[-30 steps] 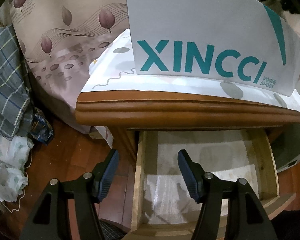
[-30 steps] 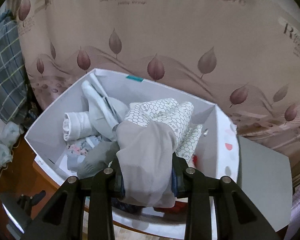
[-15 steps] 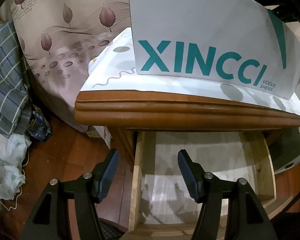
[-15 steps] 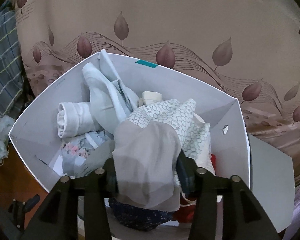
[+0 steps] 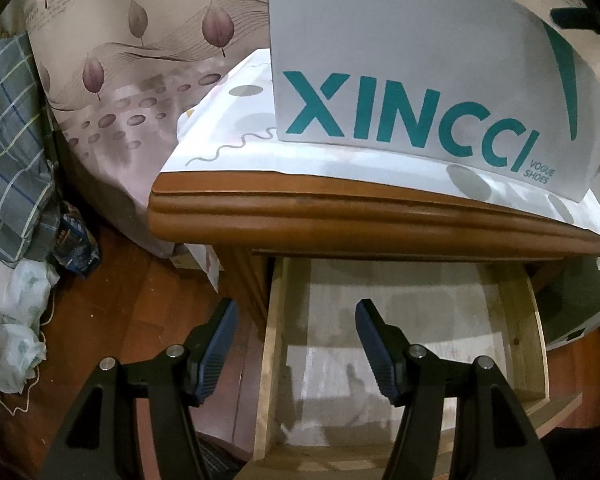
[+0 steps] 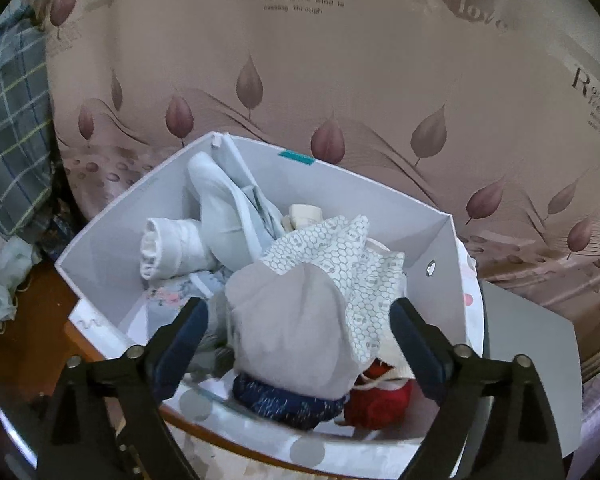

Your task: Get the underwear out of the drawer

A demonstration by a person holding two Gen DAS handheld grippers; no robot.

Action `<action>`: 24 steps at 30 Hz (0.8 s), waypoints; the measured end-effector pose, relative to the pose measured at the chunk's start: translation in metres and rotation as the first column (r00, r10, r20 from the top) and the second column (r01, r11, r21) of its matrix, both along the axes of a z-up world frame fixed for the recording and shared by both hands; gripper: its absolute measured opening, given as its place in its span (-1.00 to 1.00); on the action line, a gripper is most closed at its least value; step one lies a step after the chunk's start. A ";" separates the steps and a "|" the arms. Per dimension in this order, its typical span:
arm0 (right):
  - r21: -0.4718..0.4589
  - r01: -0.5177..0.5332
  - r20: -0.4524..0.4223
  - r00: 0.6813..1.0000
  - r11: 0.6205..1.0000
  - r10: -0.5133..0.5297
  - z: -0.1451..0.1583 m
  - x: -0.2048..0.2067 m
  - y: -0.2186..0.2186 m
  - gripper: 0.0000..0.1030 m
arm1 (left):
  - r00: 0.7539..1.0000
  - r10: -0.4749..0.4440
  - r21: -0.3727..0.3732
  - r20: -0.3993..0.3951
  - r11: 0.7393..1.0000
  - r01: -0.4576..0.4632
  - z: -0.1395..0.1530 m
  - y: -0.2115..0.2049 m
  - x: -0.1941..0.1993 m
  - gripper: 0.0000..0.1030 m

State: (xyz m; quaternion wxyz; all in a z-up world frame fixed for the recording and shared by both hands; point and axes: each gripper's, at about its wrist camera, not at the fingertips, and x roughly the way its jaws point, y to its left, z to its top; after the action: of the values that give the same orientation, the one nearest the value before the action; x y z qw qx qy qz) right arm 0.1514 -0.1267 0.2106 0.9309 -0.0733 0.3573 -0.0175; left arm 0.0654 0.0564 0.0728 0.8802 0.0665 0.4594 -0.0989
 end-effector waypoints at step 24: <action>0.127 0.037 -0.014 0.999 0.991 -0.036 -0.084 -0.144 -0.028 0.98 | 0.999 -0.043 0.082 0.009 0.996 0.042 -0.007 -0.019 -0.033 0.22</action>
State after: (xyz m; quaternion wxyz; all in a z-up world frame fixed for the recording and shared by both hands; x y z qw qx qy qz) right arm 0.0074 -0.1551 0.1262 0.9312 -0.0074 0.3643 -0.0112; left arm 0.0322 0.0375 0.0660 0.8769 0.1128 0.4567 -0.0985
